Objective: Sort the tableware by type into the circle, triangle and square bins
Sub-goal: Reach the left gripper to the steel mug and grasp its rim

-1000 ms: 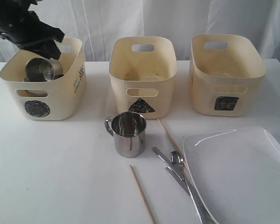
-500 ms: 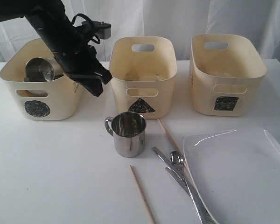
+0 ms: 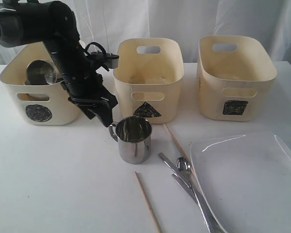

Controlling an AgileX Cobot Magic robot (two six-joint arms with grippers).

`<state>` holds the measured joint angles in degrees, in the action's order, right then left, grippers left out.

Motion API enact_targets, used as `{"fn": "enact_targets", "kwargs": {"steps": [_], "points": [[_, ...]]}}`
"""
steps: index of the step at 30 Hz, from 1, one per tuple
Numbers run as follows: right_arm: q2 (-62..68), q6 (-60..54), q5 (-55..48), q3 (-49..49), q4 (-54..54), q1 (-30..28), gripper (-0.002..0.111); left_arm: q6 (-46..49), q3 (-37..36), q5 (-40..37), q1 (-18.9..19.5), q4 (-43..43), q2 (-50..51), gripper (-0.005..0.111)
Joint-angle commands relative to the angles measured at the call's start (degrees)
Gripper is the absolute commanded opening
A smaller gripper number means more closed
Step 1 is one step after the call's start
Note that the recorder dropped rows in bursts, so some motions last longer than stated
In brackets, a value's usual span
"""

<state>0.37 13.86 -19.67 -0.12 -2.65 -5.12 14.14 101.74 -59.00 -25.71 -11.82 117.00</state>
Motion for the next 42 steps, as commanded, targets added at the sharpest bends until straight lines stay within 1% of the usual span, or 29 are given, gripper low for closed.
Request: {"fn": "enact_targets", "kwargs": {"steps": [1, 2, 5, 10, 18, 27, 28, 30, 34, 39, 40, 42], "points": [[-0.4, 0.1, 0.4, 0.1, -0.2, -0.1, 0.000, -0.4, 0.0, 2.6, -0.1, 0.4, 0.4, 0.063], [-0.4, 0.1, 0.4, 0.1, -0.2, -0.1, 0.000, -0.4, 0.0, 4.0, -0.1, 0.0, 0.4, 0.063], [-0.4, 0.1, 0.4, 0.1, -0.2, -0.1, 0.000, -0.1, 0.0, 4.6, -0.1, -2.5, 0.4, 0.063], [-0.4, 0.1, 0.4, 0.1, -0.2, -0.1, 0.000, 3.3, 0.0, 5.9, -0.1, -4.7, 0.6, 0.063], [-0.4, 0.1, 0.4, 0.1, -0.2, -0.1, 0.000, 12.5, 0.0, 6.0, -0.3, -12.0, 3.8, 0.063], [-0.4, 0.1, 0.4, 0.1, -0.2, -0.1, 0.000, 13.1, 0.0, 5.0, -0.3, -11.6, 6.5, 0.062], [-0.4, 0.1, 0.4, 0.1, -0.2, -0.1, 0.000, 13.1, 0.0, 4.8, -0.3, -11.3, 6.5, 0.060], [-0.4, 0.1, 0.4, 0.1, -0.2, -0.1, 0.000, 14.7, 0.0, 3.5, -0.3, -10.4, 6.5, 0.053], [-0.4, 0.1, 0.4, 0.1, -0.2, -0.1, 0.000, 15.9, 0.0, -0.1, -0.3, -6.6, 6.5, 0.029], [-0.4, 0.1, 0.4, 0.1, -0.2, -0.1, 0.000, 15.9, 0.0, -6.9, -0.3, 1.2, 6.4, 0.003], [-0.4, 0.1, 0.4, 0.1, -0.2, -0.1, 0.000, 15.9, 0.0, -8.4, -0.3, 2.7, 6.4, 0.000], [-0.4, 0.1, 0.4, 0.1, -0.2, -0.1, 0.000, 15.9, 0.0, -10.9, -0.1, 4.2, 5.8, 0.000]]}}
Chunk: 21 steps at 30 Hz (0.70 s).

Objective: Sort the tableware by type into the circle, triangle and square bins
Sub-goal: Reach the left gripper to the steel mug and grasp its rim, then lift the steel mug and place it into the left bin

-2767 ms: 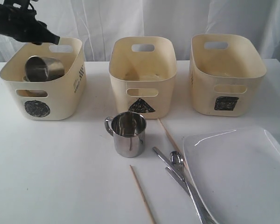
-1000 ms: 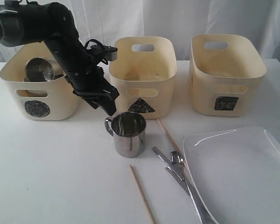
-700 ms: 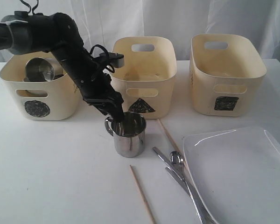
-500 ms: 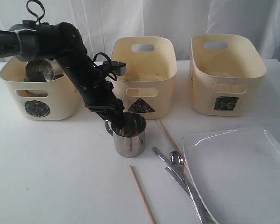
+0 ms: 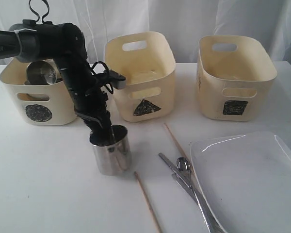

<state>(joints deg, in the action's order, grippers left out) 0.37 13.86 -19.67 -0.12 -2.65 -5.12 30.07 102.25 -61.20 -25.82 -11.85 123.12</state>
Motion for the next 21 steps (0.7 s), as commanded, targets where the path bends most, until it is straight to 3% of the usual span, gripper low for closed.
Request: {"fn": "enact_targets", "kwargs": {"steps": [1, 9, 16, 21], "points": [[-0.4, 0.1, 0.4, 0.1, -0.2, -0.1, 0.000, -0.2, -0.5, -8.8, 0.0, 4.7, -0.8, 0.000], [-0.4, 0.1, 0.4, 0.1, -0.2, -0.1, 0.000, 0.0, 0.5, -8.8, 0.1, 4.9, -11.1, 0.000], [-0.4, 0.1, 0.4, 0.1, -0.2, -0.1, 0.000, -1.5, 1.1, -8.4, 1.2, 11.3, -23.8, 0.000], [-0.4, 0.1, 0.4, 0.1, -0.2, -0.1, 0.000, -16.6, 1.1, 12.3, 4.1, 17.8, -28.2, 0.000]]}}
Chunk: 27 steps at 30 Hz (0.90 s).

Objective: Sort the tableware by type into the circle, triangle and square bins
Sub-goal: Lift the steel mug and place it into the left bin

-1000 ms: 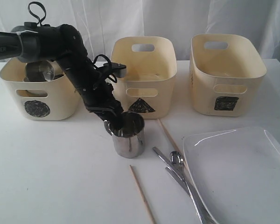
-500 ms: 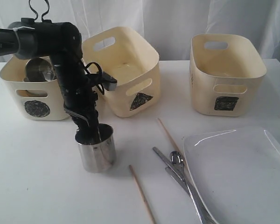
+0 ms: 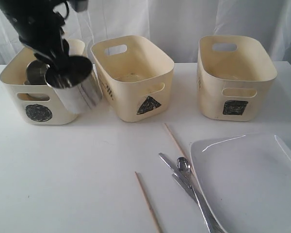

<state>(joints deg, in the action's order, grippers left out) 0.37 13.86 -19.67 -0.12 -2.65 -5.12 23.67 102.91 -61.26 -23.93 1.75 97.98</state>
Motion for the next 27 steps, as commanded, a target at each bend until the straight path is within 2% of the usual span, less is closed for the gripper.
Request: {"fn": "enact_targets", "kwargs": {"steps": [1, 4, 9, 14, 19, 23, 27], "points": [[-0.4, 0.1, 0.4, 0.1, -0.2, -0.1, 0.000, -12.6, 0.4, 16.1, 2.9, 4.6, -3.0, 0.000], [-0.4, 0.1, 0.4, 0.1, -0.2, -0.1, 0.000, -15.4, 0.3, 23.4, 4.8, 4.8, -1.4, 0.000], [-0.4, 0.1, 0.4, 0.1, -0.2, -0.1, 0.000, -15.7, 0.1, 27.3, 7.5, 10.8, 3.8, 0.000], [-0.4, 0.1, 0.4, 0.1, -0.2, -0.1, 0.000, -23.1, -0.1, 31.9, 11.8, 12.0, 8.9, 0.002], [-0.4, 0.1, 0.4, 0.1, -0.2, -0.1, 0.000, -24.1, -0.1, 33.1, 14.6, 9.3, 11.4, 0.025], [-0.4, 0.1, 0.4, 0.1, -0.2, -0.1, 0.000, -24.1, -0.1, 33.8, 14.8, 8.6, 12.3, 0.044], [-0.4, 0.1, 0.4, 0.1, -0.2, -0.1, 0.000, -24.1, -0.1, 33.0, 14.7, 5.4, 12.3, 0.056]]}}
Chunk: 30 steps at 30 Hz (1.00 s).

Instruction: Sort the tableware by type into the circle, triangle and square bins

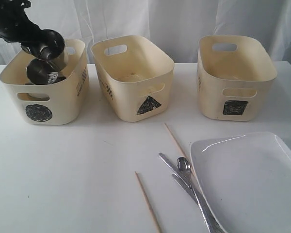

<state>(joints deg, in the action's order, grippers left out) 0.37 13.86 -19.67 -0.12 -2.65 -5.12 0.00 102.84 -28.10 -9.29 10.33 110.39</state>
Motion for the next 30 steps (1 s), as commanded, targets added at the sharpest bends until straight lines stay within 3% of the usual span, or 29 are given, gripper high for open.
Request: {"fn": "enact_targets", "kwargs": {"steps": [1, 6, 18, 22, 27, 30], "points": [[-0.4, 0.1, 0.4, 0.1, -0.2, -0.1, 0.000, -0.4, -0.1, -0.5, 0.0, -3.9, -0.2, 0.059], [-0.4, 0.1, 0.4, 0.1, -0.2, -0.1, 0.000, -0.4, -0.1, -2.8, 0.0, -4.7, -3.4, 0.065], [-0.4, 0.1, 0.4, 0.1, -0.2, -0.1, 0.000, 0.0, -0.1, -9.6, 0.0, -4.7, -11.9, 0.062], [-0.4, 0.1, 0.4, 0.1, -0.2, -0.1, 0.000, -0.3, -0.1, -11.4, 0.0, -4.7, -14.1, 0.046], [-0.4, 0.1, 0.4, 0.1, -0.2, -0.1, 0.000, -0.4, -0.1, -14.2, 0.0, -4.7, -18.0, 0.004], [-0.4, 0.1, 0.4, 0.1, -0.2, -0.1, 0.000, -1.7, -0.6, -17.1, 0.0, -4.7, -20.5, 0.000]]}}
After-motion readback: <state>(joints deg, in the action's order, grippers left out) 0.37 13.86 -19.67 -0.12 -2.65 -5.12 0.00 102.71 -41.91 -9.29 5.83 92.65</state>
